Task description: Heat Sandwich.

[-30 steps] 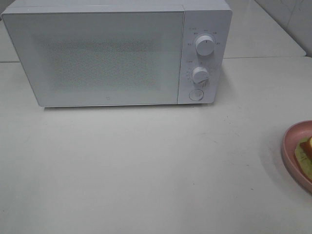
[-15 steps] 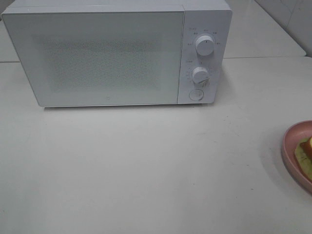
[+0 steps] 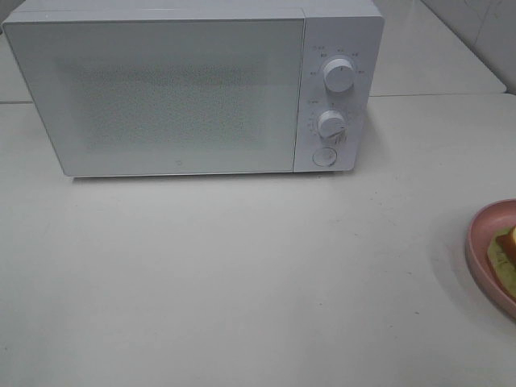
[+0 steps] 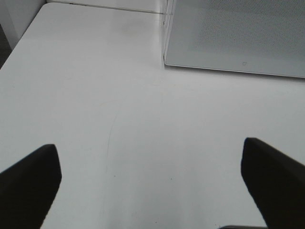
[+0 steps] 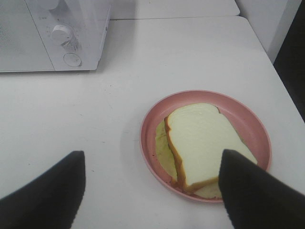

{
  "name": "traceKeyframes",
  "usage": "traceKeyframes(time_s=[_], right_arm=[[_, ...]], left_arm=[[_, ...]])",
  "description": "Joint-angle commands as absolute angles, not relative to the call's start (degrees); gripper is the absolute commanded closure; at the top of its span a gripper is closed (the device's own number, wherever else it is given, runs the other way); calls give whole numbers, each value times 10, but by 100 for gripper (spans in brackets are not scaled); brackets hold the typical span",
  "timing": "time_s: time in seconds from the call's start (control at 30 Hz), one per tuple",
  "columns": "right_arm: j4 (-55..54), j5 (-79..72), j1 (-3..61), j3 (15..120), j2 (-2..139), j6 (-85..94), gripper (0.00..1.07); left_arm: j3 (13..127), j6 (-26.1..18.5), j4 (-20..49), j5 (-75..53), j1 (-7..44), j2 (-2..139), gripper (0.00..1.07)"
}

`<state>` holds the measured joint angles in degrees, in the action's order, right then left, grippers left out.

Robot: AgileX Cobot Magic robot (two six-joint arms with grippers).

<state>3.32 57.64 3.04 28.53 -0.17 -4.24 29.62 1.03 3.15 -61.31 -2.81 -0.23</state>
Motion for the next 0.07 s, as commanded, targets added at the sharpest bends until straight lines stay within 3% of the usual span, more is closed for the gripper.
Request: traceKeyframes(time_s=[0.03,0.07], right_arm=[[35,572,27,284,-16,-40,32],[35,572,27,284,-16,-40,32]], left_arm=[[295,14,36,-612,-29,-17,9],[295,14,36,-612,-29,-17,9]])
